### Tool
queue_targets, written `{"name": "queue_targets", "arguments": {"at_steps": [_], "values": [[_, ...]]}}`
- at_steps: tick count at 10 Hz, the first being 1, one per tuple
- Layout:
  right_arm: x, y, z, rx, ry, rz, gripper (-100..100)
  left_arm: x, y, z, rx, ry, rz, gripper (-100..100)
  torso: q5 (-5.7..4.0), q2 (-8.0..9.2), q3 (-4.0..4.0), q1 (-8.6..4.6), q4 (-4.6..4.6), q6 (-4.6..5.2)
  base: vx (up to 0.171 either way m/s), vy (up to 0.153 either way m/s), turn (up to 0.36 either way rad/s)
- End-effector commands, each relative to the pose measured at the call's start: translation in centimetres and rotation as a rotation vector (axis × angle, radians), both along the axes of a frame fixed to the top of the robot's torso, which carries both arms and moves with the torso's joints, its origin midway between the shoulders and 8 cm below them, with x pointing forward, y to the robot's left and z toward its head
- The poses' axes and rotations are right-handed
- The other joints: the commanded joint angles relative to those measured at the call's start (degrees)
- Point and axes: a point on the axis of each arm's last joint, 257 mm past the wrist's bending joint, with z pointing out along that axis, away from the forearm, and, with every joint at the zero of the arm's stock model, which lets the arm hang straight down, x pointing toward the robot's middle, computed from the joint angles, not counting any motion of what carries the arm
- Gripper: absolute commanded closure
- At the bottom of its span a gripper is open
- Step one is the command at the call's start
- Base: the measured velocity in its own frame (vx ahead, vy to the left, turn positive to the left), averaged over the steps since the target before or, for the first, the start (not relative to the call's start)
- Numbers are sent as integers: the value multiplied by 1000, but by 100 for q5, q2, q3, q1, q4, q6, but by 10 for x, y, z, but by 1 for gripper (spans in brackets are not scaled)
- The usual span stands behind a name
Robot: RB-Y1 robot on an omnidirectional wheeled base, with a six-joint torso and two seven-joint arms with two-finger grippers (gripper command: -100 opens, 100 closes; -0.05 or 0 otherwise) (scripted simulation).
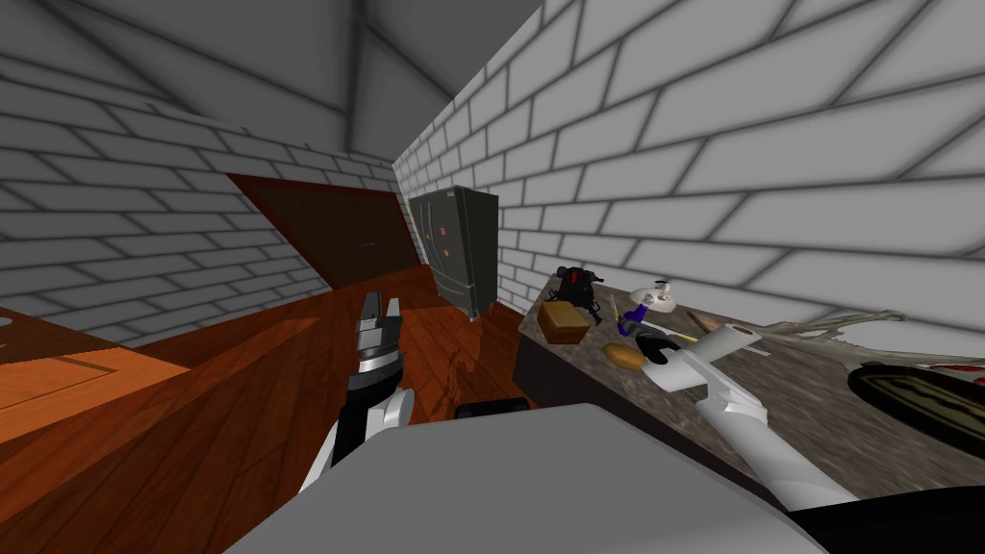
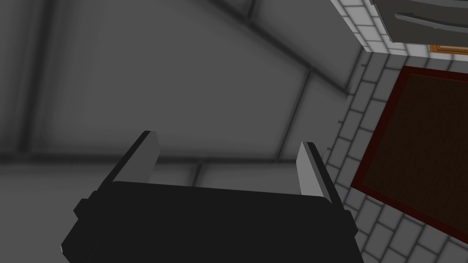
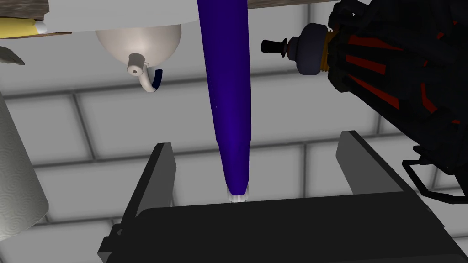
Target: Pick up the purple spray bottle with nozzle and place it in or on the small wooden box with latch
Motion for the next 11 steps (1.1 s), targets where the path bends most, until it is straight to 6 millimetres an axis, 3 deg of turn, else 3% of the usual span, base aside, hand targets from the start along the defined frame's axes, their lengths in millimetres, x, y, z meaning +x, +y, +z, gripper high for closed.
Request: {"name": "queue_targets", "arguments": {"at_steps": [1, 2, 6, 7, 8, 9, 10, 11], "values": [[0, 0, 0, 0, 0, 0, -100, 0, 0, 0, 0, 0, 0, 0, 0, 0, 0, 0, 0, 0, 0, 0, 0], [0, 0, 0, 0, 0, 0, 100, 0, 0, 0, 0, 0, 0, 0, 0, 1, 0, 1, 0, 0, 0, 0, 0], [0, 0, 0, 0, 0, 0, 100, 0, 0, 0, 0, 0, 0, 0, 0, 1, 1, 1, 0, 0, 0, 0, 0], [0, 0, 0, 0, 0, 0, 0, 0, 0, 0, 0, 0, 0, 0, 0, 1, 1, 1, 0, 0, 0, 0, 0], [-3, -9, 12, -43, 9, -11, -100, 0, 0, 0, 0, 0, 0, 0, 0, 1, 1, 1, 0, 0, 84, -54, -62], [-1, -3, 8, -22, 4, -4, -100, 0, 0, 0, 0, 0, 0, 0, -1, -22, -11, -16, -3, 1, 54, -35, -10], [-1, -4, 9, -26, 5, -6, 0, 0, 0, 0, 0, 0, 0, 0, -4, -19, -11, -12, -5, -1, 6, -5, 5], [-1, -4, 9, -26, 5, -6, -100, 0, 0, 0, 0, 0, 0, 0, -1, -7, -5, -4, -2, 0, 0, 0, 0]]}}
